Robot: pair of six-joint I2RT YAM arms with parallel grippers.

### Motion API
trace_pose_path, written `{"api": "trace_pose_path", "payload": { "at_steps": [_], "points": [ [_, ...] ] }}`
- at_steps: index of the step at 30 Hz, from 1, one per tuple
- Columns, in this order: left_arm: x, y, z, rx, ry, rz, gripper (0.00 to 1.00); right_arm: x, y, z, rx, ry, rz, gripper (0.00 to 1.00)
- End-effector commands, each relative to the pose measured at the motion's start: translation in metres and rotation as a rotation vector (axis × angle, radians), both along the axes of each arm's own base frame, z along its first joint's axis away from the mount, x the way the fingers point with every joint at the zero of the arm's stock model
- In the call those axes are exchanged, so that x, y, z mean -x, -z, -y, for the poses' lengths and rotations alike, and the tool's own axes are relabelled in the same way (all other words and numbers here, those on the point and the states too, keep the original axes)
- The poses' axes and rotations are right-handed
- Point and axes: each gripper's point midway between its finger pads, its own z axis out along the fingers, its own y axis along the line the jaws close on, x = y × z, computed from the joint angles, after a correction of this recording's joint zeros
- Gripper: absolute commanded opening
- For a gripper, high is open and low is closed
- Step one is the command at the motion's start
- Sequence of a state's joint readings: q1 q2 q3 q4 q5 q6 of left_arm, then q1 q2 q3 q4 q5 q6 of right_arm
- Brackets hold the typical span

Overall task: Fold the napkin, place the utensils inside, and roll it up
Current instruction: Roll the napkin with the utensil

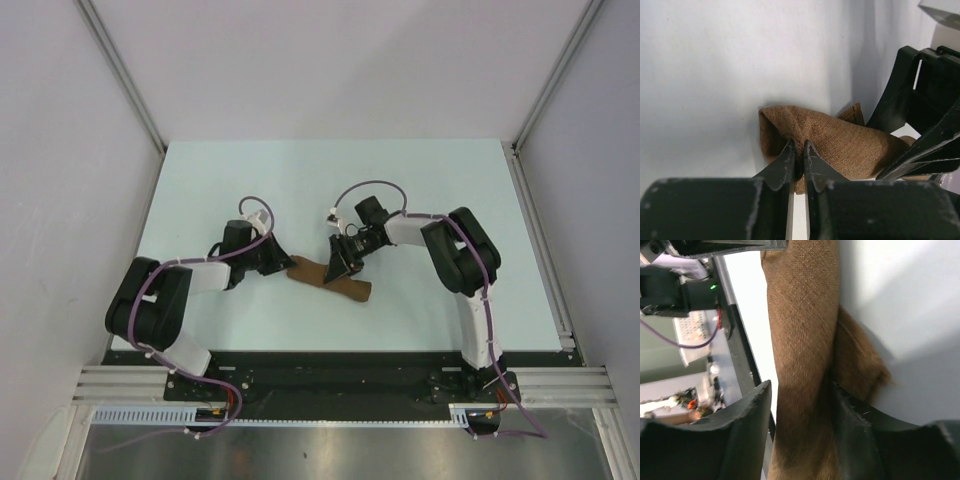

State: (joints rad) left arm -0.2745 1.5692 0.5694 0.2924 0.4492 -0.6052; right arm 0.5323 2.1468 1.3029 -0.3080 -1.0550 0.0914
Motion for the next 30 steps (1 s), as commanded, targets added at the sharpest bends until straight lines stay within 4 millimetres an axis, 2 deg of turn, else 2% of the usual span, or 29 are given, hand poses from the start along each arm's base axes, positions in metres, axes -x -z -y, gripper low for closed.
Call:
{"api": "trace_pose_path", "payload": {
  "at_steps": [1, 2, 4, 7, 8, 10, 11, 12, 13, 15, 16, 17, 19, 21, 22, 25, 30],
  "points": [
    [-0.01, -0.005, 0.008, 0.021, 0.01, 0.002, 0.1, -0.028, 0.0, 0.022, 0.144, 0.1, 0.126, 0.56],
    [-0.01, -0.003, 0.008, 0.021, 0.009, -0.005, 0.1, -0.034, -0.011, 0.024, 0.152, 0.124, 0.175, 0.57],
    [-0.012, -0.003, 0.008, 0.018, 0.009, -0.007, 0.09, -0.047, -0.01, 0.032, 0.211, 0.175, 0.255, 0.59],
    [-0.013, -0.003, 0.01, 0.02, 0.014, -0.01, 0.09, -0.065, -0.027, 0.04, 0.247, 0.239, 0.38, 0.61],
    [-0.015, -0.002, 0.01, 0.021, 0.016, -0.011, 0.09, -0.07, -0.039, 0.041, 0.243, 0.262, 0.429, 0.62],
    [-0.014, -0.001, 0.01, 0.02, 0.019, -0.018, 0.09, -0.074, -0.052, 0.039, 0.21, 0.284, 0.499, 0.63],
    [-0.014, 0.0, 0.011, 0.019, 0.021, -0.018, 0.09, -0.077, -0.067, 0.039, 0.194, 0.301, 0.561, 0.64],
    [-0.015, 0.001, 0.01, 0.019, 0.02, -0.024, 0.09, -0.076, -0.075, 0.032, 0.173, 0.293, 0.62, 0.67],
    [-0.015, 0.001, 0.011, 0.018, 0.02, -0.025, 0.09, -0.07, -0.072, 0.03, 0.183, 0.279, 0.648, 0.68],
    [-0.015, 0.003, 0.011, 0.017, 0.021, -0.03, 0.08, -0.069, -0.077, 0.028, 0.212, 0.248, 0.763, 0.71],
    [-0.015, 0.003, 0.011, 0.016, 0.022, -0.031, 0.08, -0.057, -0.074, 0.018, 0.219, 0.2, 0.791, 0.72],
    [-0.016, 0.002, 0.012, 0.017, 0.021, -0.03, 0.08, -0.058, -0.072, 0.017, 0.25, 0.18, 0.846, 0.72],
    [-0.017, 0.004, 0.011, 0.015, 0.021, -0.036, 0.08, -0.042, -0.066, 0.003, 0.272, 0.112, 0.897, 0.72],
    [-0.018, 0.004, 0.012, 0.014, 0.02, -0.04, 0.08, -0.04, -0.06, -0.001, 0.325, 0.083, 0.972, 0.72],
    [-0.018, 0.004, 0.012, 0.013, 0.021, -0.038, 0.08, -0.031, -0.058, -0.009, 0.33, 0.056, 0.993, 0.72],
    [-0.02, 0.003, 0.011, 0.008, 0.019, -0.036, 0.08, -0.032, -0.052, -0.012, 0.358, 0.047, 1.046, 0.73],
    [-0.023, 0.003, 0.012, 0.004, 0.021, -0.038, 0.08, -0.024, -0.042, -0.019, 0.354, -0.005, 1.028, 0.73]
  ]
}}
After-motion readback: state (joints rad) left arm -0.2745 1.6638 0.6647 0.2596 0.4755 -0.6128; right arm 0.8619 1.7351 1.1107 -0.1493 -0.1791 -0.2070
